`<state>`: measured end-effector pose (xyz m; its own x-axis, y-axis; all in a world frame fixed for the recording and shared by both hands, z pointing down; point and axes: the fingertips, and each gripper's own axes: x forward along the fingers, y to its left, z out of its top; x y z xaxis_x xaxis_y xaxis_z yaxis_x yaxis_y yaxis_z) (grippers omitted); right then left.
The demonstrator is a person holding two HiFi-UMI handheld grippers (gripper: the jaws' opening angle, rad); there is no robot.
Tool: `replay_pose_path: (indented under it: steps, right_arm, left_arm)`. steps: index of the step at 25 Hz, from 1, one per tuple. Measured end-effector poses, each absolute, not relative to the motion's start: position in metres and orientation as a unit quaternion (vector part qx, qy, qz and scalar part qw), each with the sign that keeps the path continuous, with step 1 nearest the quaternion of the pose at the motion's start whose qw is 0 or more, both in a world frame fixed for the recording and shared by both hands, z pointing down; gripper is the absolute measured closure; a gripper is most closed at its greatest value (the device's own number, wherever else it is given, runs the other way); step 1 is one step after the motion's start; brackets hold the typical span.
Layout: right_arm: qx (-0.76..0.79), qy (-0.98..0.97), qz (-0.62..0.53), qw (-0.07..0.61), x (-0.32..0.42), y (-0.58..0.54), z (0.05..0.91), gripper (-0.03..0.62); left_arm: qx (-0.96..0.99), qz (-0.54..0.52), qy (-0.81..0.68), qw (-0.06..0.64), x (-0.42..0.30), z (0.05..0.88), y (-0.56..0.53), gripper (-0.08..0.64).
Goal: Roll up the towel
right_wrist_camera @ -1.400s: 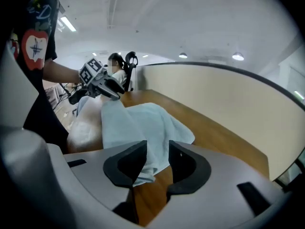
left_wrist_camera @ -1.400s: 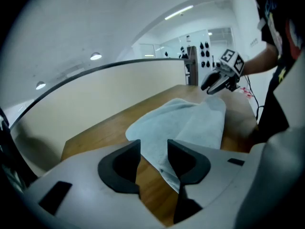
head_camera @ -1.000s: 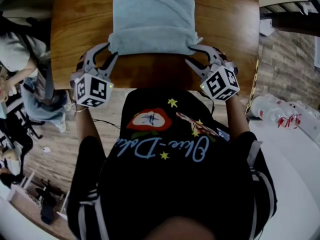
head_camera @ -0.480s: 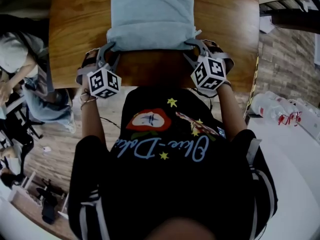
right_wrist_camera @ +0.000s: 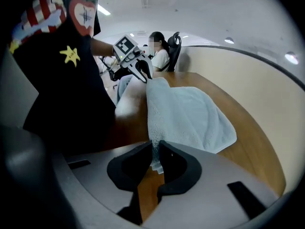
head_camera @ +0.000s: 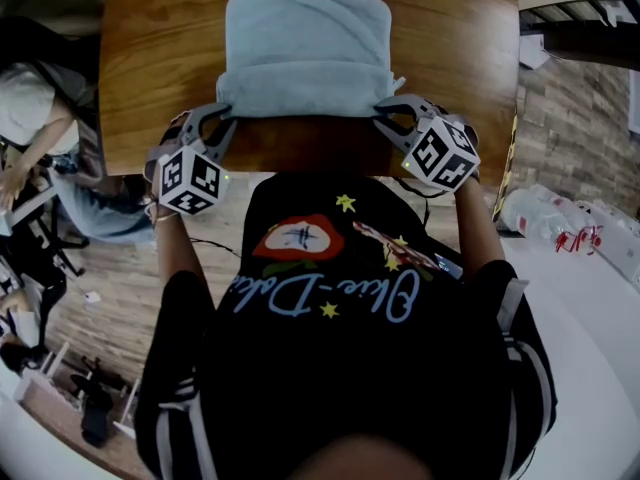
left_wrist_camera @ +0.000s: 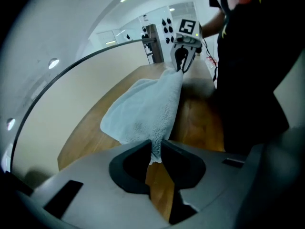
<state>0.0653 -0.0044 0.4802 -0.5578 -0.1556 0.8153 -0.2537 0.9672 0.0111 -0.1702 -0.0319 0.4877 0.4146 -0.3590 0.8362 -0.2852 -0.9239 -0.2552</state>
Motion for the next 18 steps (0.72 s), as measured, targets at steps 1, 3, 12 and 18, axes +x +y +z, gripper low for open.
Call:
replay_pose_path:
  steps: [1, 3, 12, 18]
  right_arm:
    - [0.112, -0.886, 0.074, 0.444, 0.065, -0.001, 0.475, 0.549]
    - [0.114, -0.894, 0.112, 0.418, 0.064, 0.002, 0.462, 0.549]
    - [0.204, -0.900, 0.156, 0.351, 0.070, -0.054, 0.436, 0.549]
    - [0.268, -0.888, 0.146, 0.344, 0.080, -0.091, 0.442, 0.549]
  left_arm:
    - [-0.845, -0.501, 0.187, 0.021, -0.171, 0.483, -0.029, 0.494]
    - [-0.850, -0.495, 0.178, -0.011, -0.174, 0.475, -0.025, 0.494]
    - [-0.862, -0.445, 0.244, -0.017, -0.175, 0.455, -0.083, 0.494]
    - [-0.855, -0.441, 0.273, 0.006, -0.171, 0.456, -0.113, 0.497]
